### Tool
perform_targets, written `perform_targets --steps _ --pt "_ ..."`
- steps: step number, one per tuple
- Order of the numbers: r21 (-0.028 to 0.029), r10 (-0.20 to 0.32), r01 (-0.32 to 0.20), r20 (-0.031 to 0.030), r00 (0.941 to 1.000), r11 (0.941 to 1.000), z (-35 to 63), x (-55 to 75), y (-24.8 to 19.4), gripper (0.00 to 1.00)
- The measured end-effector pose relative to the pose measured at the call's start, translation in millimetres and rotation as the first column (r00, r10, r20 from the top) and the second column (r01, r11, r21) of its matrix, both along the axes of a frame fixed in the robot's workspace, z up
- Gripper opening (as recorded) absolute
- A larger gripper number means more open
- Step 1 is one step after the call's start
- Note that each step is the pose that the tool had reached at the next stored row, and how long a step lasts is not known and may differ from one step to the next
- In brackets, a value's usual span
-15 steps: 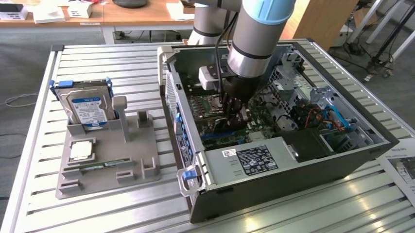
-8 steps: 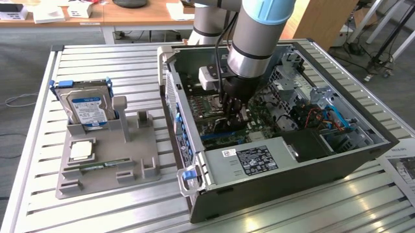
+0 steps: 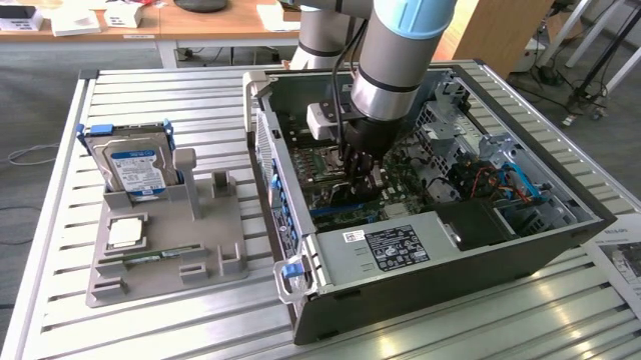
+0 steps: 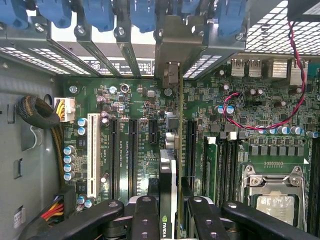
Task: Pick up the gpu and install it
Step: 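Insert the gpu into the slot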
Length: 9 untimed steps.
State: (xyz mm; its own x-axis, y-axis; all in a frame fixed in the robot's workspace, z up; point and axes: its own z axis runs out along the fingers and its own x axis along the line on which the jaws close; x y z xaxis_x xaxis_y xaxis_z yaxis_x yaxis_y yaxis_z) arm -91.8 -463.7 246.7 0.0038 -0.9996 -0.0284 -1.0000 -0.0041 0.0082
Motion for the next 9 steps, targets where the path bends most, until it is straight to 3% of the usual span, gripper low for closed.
perform_targets --steps 9 --pt "0.0016 0.000 0.000 0.0000 1.0000 1.0000 0.0 0.0 0.0 0.27"
